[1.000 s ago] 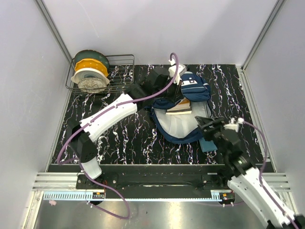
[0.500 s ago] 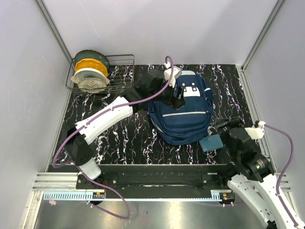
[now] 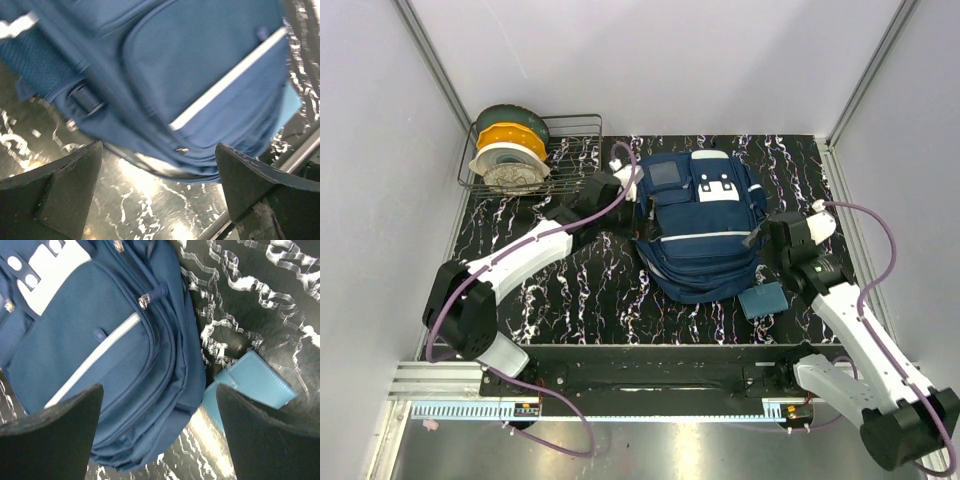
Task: Pack the student bag
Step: Adjust the student bag at the center of the board.
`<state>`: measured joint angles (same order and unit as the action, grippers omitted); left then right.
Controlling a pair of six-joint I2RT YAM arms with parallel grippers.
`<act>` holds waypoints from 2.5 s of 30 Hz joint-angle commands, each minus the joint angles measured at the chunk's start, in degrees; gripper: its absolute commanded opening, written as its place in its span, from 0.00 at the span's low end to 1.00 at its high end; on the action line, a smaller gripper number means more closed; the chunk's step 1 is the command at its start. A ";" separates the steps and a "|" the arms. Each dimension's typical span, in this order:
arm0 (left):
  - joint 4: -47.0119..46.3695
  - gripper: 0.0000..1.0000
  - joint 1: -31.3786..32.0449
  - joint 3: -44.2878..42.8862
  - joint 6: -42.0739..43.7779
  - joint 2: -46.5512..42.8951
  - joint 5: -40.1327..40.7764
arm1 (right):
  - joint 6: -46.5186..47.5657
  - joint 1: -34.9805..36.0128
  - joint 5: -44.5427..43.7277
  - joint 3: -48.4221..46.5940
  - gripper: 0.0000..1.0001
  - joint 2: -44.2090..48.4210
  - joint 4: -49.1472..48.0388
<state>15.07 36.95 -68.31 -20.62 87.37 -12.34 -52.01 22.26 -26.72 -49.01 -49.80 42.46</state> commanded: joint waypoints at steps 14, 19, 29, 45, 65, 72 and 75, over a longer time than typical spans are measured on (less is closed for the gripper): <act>-16.92 0.99 -10.93 5.91 -4.96 11.41 -11.75 | 1.39 -14.53 30.15 11.04 1.00 -6.54 -16.88; -15.52 0.99 -13.22 1.98 -2.85 14.31 -9.63 | -0.20 -14.53 30.06 13.24 1.00 -5.04 -18.29; -17.09 0.99 -13.75 -3.76 -3.28 24.33 -11.30 | -2.30 -14.53 33.49 16.05 1.00 -9.17 -23.47; -19.47 0.00 -12.87 -0.60 -6.88 24.52 -18.86 | 0.85 -17.07 37.18 8.95 0.70 -27.54 -34.20; -19.65 0.69 -2.85 5.03 -15.94 15.02 -12.72 | 11.93 -27.89 43.71 -22.72 0.96 -44.17 -24.18; -18.23 0.83 -2.85 4.07 -15.06 14.84 -10.78 | 19.90 -27.89 31.11 -11.39 1.00 -24.14 -21.01; -17.88 0.84 -2.85 3.37 -14.97 15.37 -9.99 | 21.42 -27.89 39.97 -8.91 1.00 -15.62 -21.63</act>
<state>-2.09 34.48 -62.96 -36.07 104.95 -24.16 -36.01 -5.96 8.69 -60.34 -75.37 21.19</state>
